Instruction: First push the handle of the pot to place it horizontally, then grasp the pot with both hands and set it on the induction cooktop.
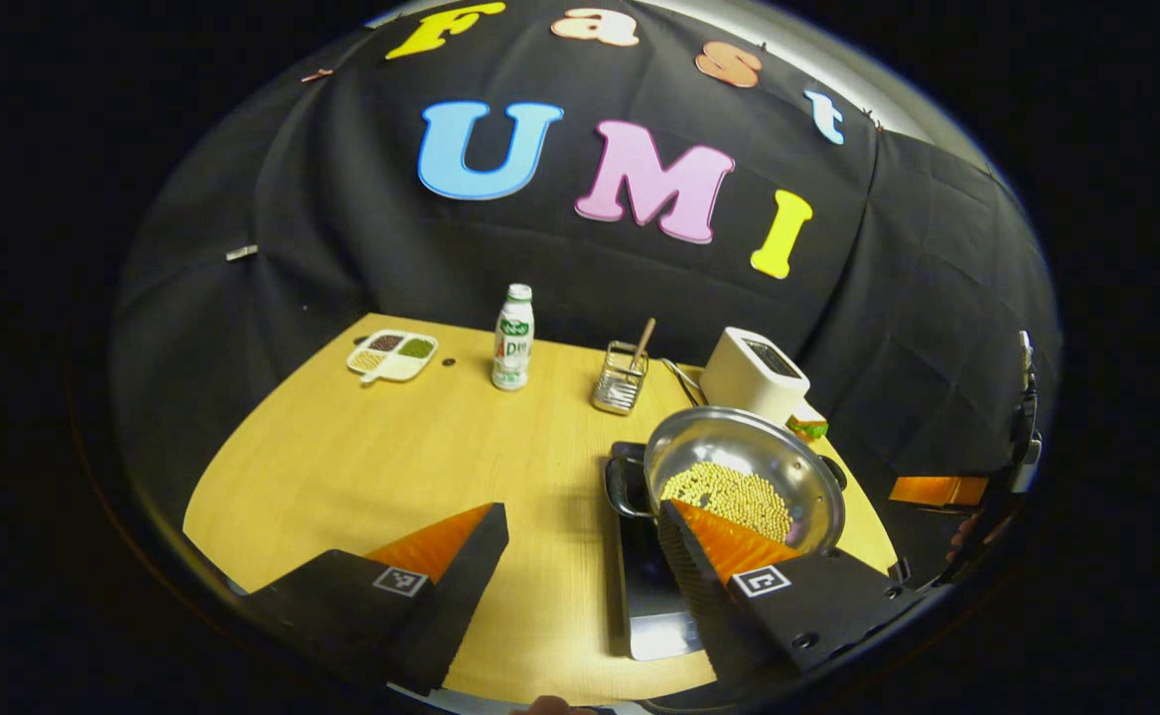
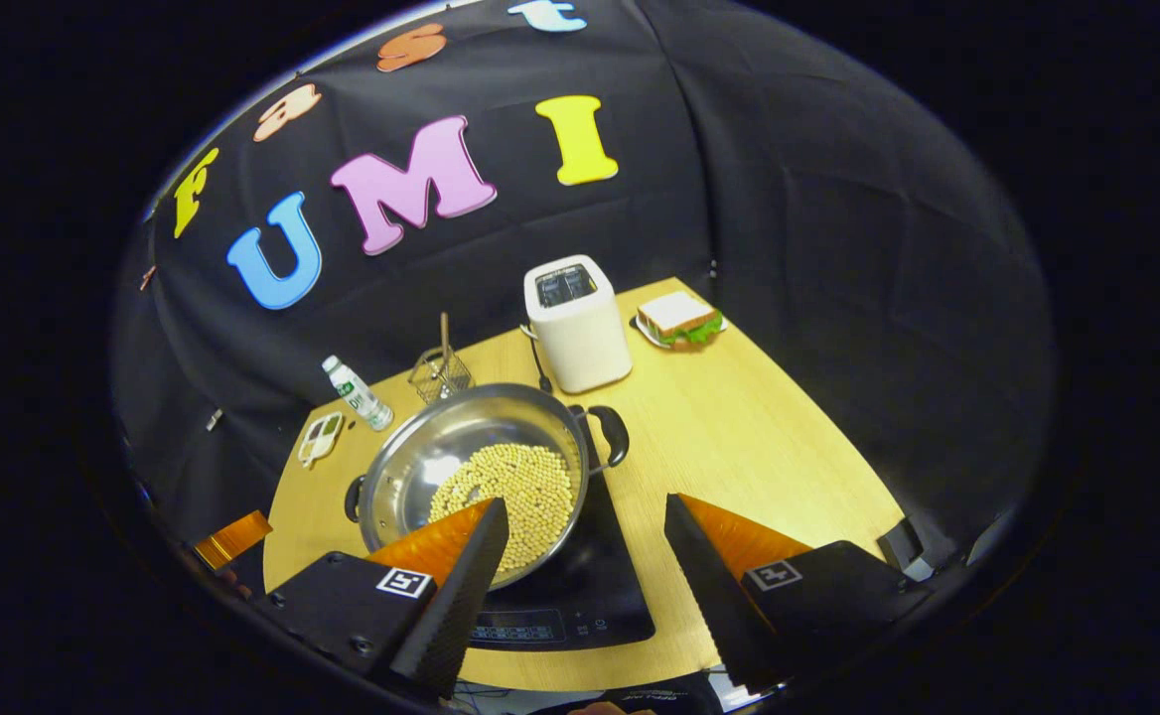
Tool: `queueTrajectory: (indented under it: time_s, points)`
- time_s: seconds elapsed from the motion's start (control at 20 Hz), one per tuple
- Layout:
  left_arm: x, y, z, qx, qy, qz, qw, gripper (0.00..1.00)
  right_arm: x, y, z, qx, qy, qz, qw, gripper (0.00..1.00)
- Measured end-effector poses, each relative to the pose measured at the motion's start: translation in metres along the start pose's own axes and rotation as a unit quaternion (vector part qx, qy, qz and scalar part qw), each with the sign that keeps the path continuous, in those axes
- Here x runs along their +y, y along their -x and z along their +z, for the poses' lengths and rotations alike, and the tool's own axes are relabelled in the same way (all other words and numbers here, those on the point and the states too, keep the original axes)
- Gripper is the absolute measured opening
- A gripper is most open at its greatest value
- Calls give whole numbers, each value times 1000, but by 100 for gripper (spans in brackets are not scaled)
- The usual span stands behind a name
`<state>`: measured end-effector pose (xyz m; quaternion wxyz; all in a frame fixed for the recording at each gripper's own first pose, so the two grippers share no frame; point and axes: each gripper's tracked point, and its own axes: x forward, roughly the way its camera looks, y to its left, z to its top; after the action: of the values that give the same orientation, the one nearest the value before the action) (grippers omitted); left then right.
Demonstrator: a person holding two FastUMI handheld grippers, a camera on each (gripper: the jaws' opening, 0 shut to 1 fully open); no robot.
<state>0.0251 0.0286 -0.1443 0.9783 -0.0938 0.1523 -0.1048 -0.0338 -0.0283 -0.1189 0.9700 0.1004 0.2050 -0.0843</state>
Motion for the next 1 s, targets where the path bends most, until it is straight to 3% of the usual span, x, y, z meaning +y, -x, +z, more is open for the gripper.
queueTrajectory:
  time_s: [0.3,0.6,0.85,1.0]
  points:
    - [27,72,59,-118,-65,53,989,95,29,71,67,-145,54,11,988,99]
    - [12,136,101,-200,-78,50,975,95,66,146,116,-268,120,35,955,98]
    - [26,181,103,-236,-85,100,963,95,87,187,106,-319,109,68,939,98]
    - [14,180,71,-216,-80,92,969,95,82,189,89,-327,118,64,935,98]
